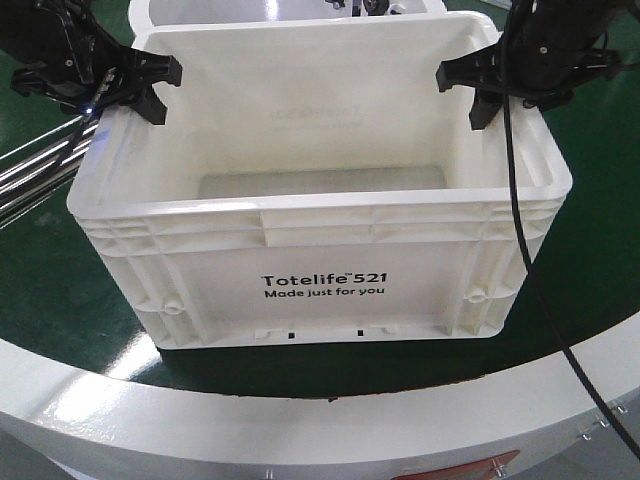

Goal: Place moving items into box and shelve
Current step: 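Lift the white tote off the table with both grippers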

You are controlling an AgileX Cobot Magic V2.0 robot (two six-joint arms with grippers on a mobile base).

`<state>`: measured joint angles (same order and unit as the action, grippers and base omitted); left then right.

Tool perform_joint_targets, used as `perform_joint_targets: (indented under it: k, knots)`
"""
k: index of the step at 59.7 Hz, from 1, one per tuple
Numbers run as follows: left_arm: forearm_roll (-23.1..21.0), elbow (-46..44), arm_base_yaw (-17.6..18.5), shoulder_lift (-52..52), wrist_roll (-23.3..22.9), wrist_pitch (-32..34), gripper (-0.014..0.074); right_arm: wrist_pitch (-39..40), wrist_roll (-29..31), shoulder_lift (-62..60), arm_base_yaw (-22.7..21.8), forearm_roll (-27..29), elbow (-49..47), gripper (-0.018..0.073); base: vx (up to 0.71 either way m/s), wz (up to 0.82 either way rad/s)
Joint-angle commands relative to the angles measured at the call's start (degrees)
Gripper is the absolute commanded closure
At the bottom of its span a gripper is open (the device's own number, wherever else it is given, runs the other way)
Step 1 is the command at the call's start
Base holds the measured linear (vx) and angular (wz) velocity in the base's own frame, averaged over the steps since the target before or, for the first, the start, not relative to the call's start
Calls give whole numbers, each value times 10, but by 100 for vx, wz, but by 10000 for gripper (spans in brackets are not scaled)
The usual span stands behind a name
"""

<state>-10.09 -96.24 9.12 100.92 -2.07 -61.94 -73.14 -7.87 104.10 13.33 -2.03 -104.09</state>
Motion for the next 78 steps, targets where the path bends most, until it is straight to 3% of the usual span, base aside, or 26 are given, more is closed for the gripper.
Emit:
perform_joint_targets:
  k: [1, 16, 78]
  knots:
    - [9, -18, 1, -38, 5, 26, 600, -7, 8, -51, -7, -39, -24, 567, 0, 0]
    - [9, -20, 1, -61, 5, 54, 600, -7, 8, -53, -7, -39, -24, 564, 0, 0]
    - [-6, -20, 1, -73, 6, 42, 600, 8, 0, -69, -7, -47, -24, 564, 0, 0]
